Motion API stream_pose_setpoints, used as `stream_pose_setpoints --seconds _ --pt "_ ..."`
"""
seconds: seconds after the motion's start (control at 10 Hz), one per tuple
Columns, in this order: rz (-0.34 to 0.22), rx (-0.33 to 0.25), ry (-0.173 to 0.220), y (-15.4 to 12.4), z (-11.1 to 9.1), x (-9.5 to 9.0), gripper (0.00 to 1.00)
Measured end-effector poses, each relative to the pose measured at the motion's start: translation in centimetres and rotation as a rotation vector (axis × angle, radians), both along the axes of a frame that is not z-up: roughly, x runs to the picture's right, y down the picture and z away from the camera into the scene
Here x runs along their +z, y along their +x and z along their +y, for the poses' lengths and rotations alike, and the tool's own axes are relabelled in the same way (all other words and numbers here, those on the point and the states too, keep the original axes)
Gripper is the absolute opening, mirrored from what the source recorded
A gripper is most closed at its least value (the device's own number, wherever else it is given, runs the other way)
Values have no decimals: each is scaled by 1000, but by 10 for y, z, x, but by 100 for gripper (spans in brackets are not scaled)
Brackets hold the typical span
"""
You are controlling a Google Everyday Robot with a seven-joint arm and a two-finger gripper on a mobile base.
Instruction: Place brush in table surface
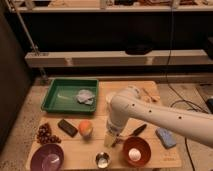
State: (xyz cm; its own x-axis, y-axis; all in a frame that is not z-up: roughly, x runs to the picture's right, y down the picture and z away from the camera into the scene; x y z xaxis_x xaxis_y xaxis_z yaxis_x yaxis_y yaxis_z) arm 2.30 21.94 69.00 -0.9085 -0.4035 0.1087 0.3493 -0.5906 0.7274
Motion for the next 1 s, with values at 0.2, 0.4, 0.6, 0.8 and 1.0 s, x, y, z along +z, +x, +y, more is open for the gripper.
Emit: stream_pose_setpoints --seconds 0.2,0.4,0.6,0.8,1.0 --pt "-2 -2 -1 -1 0 0 62" --pt "-1 -1 -1 -1 0 0 62" --pt "1 -2 -2 -1 1 1 62" --pt "-1 9 -18 4 6 5 62" --pt "-8 17 -40 25 26 21 62"
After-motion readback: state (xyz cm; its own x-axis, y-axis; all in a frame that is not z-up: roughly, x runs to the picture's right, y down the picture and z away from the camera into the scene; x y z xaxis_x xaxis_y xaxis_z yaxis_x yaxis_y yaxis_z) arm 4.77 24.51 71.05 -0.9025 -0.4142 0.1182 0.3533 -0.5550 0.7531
